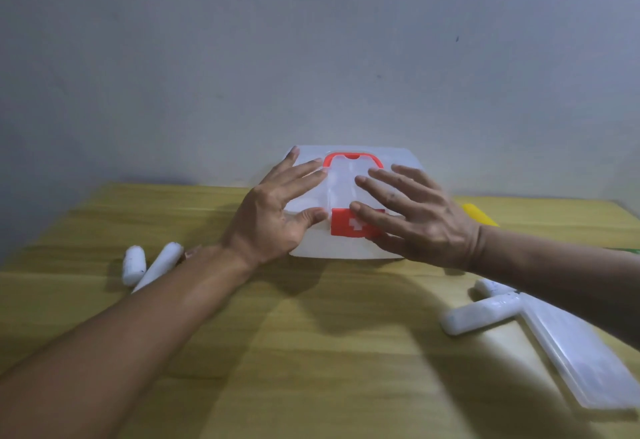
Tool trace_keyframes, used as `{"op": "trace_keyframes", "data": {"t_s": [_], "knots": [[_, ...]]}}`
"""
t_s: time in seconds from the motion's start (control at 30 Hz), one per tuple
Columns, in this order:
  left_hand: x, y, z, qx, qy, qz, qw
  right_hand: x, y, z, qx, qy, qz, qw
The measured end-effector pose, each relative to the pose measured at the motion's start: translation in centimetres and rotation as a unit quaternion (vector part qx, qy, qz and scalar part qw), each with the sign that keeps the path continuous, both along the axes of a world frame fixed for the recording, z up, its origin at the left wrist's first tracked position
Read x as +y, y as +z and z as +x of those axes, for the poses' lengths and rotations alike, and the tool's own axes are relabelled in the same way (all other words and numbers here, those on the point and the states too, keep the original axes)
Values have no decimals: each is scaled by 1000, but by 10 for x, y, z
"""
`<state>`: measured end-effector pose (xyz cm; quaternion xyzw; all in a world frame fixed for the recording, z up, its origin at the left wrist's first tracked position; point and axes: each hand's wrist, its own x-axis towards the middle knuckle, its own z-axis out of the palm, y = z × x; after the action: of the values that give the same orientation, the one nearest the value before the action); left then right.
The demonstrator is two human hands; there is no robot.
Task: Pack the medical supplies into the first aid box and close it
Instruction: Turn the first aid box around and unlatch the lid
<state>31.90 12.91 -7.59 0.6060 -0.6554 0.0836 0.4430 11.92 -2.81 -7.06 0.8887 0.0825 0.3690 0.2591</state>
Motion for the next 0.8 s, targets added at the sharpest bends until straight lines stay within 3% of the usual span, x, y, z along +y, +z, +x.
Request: {"op": "trace_keyframes", "data": {"t_s": [0.1, 0.37, 0.53, 0.7, 0.8], "knots": [[1, 8, 2, -17, 3, 28, 999, -2, 1, 1, 8, 4, -10, 1000], [1, 14, -2, 67, -3, 45, 997, 6, 8, -3, 22, 7, 42, 999], [4, 26, -4, 126, -17, 91, 988, 19, 28, -9, 57, 2, 177, 983], [2, 41, -5, 182, 16, 95, 979, 25, 62, -1, 34, -45, 355, 933], [-5, 41, -6, 249, 27, 106, 962, 28, 63, -3, 74, -79, 390, 915]]}}
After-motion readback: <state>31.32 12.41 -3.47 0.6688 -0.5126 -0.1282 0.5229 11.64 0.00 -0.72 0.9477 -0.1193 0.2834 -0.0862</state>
